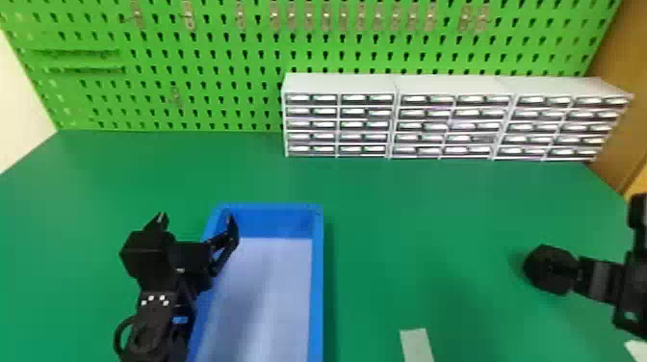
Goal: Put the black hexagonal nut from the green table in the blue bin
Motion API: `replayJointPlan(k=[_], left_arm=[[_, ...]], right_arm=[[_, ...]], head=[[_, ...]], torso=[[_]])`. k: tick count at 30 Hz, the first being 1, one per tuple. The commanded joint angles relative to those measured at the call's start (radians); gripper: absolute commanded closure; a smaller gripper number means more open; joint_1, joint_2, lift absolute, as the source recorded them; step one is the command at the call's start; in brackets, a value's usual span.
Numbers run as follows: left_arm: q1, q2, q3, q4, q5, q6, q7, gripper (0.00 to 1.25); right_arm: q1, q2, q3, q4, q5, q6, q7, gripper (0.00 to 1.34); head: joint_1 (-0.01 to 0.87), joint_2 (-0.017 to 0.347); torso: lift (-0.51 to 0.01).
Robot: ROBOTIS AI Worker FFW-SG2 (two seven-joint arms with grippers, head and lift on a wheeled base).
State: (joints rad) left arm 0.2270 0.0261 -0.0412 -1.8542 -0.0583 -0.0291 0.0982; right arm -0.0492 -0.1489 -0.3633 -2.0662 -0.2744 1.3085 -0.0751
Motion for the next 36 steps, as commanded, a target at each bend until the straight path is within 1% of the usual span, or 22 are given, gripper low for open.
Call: replayJointPlan(k=[1, 13, 31, 36], left_arm=[[0.0, 0.0, 0.0, 0.0, 0.0, 0.0, 0.0, 0.17], [0.0, 0.0, 0.0, 0.0, 0.0, 0.0, 0.0, 0.17], [-0.002, 0.0, -0.002, 0.0, 0.0, 0.0, 0.0, 0.17], [-0.002, 0.0, -0.002, 0.001, 0.0, 0.0, 0.0, 0.17]], right_arm=[[0.0, 0.006, -0.006, 0.0, 0.014, 0.0, 0.0, 0.27], [0.003, 0.014, -0.019, 0.0, 0.021, 0.002, 0.0, 0.27], [0.006, 0.012, -0.029, 0.0, 0.029, 0.0, 0.0, 0.27], [0.0, 0.008, -0.032, 0.009, 0.029, 0.002, 0.0, 0.27]], head=[[0.657, 0.057], [0.657, 0.057], [0.657, 0.057], [0.657, 0.057]], torso=[[-0.095], [-0.095], [-0.095], [-0.095]])
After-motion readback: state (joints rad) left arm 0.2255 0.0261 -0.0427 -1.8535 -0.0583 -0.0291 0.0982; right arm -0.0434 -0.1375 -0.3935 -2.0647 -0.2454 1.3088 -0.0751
